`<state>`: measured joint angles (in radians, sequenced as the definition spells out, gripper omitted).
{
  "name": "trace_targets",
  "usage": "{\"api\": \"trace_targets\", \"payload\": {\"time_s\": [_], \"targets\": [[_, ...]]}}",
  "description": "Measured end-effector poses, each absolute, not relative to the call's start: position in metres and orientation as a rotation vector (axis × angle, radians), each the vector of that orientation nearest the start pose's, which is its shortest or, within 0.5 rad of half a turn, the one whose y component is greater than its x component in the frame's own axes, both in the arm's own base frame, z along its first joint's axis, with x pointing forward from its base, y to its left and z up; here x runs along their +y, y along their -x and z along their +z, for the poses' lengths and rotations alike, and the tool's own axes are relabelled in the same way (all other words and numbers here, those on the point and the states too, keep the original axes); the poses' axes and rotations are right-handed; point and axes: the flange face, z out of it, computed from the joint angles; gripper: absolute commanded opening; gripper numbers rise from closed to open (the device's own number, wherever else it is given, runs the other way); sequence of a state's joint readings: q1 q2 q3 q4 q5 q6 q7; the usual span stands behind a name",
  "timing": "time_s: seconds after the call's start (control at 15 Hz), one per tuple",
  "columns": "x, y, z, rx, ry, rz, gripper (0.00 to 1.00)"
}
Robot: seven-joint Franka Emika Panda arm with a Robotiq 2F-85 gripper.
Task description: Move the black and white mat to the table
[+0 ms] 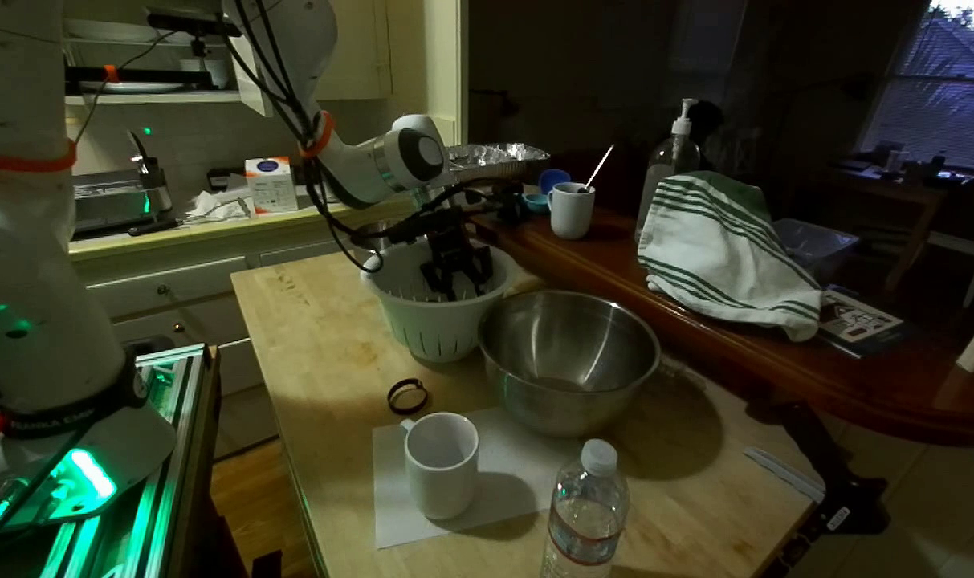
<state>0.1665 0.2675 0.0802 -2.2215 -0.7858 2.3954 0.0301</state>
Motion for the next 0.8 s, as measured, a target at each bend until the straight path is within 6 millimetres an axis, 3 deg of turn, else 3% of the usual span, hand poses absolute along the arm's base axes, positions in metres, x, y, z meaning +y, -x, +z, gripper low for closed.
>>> {"api": "trace_targets", "payload": {"time_s": [0.2,0.33,0.6,0.73,0.8], "targets": [[0.1265,-0.5256,0.2477,-1.412,3.363,0.004,0.72],[0.1277,-0.5251,0.2492,-1.403,3.392,-0.017,0.67],[0.1295,-0.5235,0.2501,-1.41,3.434,-0.006,0.23],[0.1288,-0.5229,0.2502,-1.396,3.464,0.011,0.07],[0.1284,-0.5227,0.2505,-1.389,3.48,0.022,0.04]]}}
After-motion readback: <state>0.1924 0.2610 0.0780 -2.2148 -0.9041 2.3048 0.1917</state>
